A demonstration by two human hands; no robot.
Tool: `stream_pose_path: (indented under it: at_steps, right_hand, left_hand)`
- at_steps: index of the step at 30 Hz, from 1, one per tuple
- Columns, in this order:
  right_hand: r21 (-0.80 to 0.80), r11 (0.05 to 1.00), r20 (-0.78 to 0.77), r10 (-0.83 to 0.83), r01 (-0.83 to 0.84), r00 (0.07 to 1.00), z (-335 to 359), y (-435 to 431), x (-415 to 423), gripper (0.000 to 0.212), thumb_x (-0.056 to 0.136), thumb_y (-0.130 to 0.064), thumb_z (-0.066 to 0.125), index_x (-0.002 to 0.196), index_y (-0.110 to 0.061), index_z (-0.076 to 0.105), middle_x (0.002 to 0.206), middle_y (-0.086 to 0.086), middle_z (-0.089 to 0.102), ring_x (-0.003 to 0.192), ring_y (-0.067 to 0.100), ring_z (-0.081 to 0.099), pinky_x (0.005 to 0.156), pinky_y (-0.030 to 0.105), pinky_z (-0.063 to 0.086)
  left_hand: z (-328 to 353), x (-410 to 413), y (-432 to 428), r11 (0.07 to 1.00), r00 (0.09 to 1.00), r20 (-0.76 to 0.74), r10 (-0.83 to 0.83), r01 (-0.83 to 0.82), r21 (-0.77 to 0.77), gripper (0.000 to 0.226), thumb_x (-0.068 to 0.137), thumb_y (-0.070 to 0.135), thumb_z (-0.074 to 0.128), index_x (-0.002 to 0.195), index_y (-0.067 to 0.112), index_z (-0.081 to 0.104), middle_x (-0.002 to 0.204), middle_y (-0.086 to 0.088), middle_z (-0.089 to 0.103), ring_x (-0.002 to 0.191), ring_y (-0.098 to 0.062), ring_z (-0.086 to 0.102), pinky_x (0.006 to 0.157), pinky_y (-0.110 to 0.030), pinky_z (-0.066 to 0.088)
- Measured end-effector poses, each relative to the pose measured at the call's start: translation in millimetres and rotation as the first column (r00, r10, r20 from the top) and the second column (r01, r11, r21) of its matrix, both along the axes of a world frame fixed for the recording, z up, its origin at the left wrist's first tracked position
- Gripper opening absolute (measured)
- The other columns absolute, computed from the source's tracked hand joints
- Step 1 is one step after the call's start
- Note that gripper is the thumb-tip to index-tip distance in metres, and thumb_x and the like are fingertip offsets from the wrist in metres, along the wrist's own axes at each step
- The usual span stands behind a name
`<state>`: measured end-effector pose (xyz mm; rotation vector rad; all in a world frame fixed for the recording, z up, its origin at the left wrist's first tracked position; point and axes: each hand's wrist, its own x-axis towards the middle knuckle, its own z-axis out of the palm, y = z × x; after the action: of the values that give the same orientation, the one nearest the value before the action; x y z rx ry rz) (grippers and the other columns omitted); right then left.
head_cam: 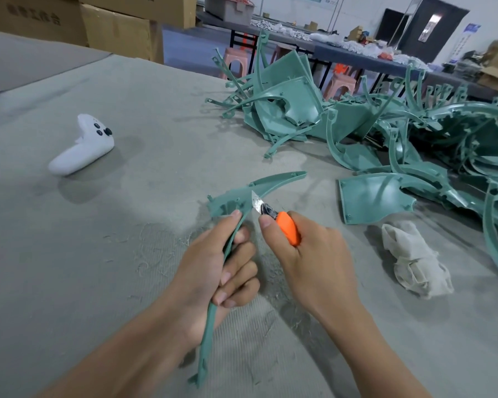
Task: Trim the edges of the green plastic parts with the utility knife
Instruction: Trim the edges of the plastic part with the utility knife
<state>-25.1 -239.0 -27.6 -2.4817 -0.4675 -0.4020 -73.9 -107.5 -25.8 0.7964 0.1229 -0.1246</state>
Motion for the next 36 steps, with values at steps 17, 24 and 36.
stream_pose_path:
  at_steps: [17,24,36]
  right_hand:
    - [0.125,0.992,0.008,-0.026,0.025,1.0,4,-18,16,0.06,0.09,-0.067,0.04,0.06,-0.016,0.033,0.044,-0.001,0.033,0.046,0.02,0.035,0.05,0.039,0.033]
    - [0.043,0.999,0.019,0.018,-0.019,1.0,0,-7,8,0.063,0.085,-0.075,0.034,0.06,-0.017,0.032,0.046,0.002,0.031,0.05,0.027,0.039,0.05,0.038,0.03]
    - [0.097,0.991,0.019,-0.089,0.087,0.996,0,-25,23,0.067,0.091,-0.071,0.035,0.061,-0.012,0.04,0.046,0.003,0.041,0.046,0.023,0.043,0.048,0.038,0.034]
  left_hand:
    - [0,-6,-4,0.998,1.0,0.013,0.004,-0.005,0.06,0.04,0.086,0.042,0.05,0.053,0.019,0.05,0.033,0.003,0.022,0.02,-0.006,0.019,0.031,-0.011,0.022]
    - [-1,-3,0,0.996,1.0,0.006,0.016,-0.016,0.087,0.039,0.087,0.042,0.05,0.055,0.02,0.05,0.033,0.004,0.023,0.021,-0.006,0.018,0.03,-0.012,0.022]
    - [-2,-5,-2,0.996,0.999,0.033,-0.022,0.019,0.091,0.04,0.089,0.042,0.048,0.055,0.02,0.051,0.034,0.005,0.025,0.021,-0.006,0.02,0.031,-0.013,0.024]
